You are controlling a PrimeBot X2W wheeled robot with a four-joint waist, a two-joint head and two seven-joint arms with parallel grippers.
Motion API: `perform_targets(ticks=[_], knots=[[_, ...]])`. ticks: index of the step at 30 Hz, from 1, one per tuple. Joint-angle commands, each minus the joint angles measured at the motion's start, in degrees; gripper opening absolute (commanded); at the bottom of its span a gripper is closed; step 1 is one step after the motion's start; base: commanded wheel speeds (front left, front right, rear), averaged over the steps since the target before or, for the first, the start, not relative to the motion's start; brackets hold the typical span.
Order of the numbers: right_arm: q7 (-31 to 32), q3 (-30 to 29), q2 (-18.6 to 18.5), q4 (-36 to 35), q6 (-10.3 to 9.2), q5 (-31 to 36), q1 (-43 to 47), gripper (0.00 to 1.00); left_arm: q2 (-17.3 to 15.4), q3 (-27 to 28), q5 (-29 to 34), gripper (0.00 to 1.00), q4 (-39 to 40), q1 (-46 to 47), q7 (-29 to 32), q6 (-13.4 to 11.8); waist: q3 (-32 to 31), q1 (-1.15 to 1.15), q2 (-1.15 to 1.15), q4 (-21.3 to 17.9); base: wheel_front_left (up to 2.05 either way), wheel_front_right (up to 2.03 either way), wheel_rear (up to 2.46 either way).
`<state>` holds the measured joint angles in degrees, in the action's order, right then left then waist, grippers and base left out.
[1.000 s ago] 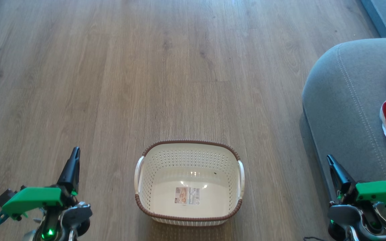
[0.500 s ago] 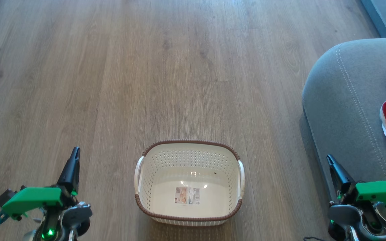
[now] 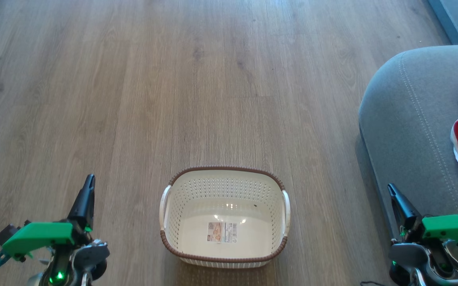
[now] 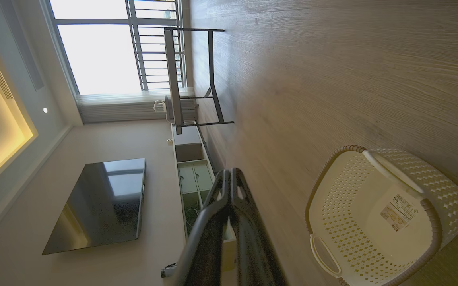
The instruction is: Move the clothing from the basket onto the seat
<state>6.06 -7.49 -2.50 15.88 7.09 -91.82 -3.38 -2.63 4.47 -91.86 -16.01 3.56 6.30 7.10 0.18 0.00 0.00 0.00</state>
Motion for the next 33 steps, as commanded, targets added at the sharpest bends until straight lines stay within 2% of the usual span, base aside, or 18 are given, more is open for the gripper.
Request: perform_targets(ticks=[1,33], knots=[[0.43,0.96,-0.38,-1.86,0.4,-0.34,-2.81,0.0,-0.25,2.08,-0.28,0.0,1.96,2.63,0.21,0.38,0.0,0.0,0.0,0.0,0.0,0.0,0.0],[0.43,0.97,-0.38,-1.86,0.4,-0.35,-2.81,0.0,-0.25,2.07,-0.29,0.0,1.96,2.63,0.2,0.38,0.0,0.0,0.0,0.0,0.0,0.0,0.0]])
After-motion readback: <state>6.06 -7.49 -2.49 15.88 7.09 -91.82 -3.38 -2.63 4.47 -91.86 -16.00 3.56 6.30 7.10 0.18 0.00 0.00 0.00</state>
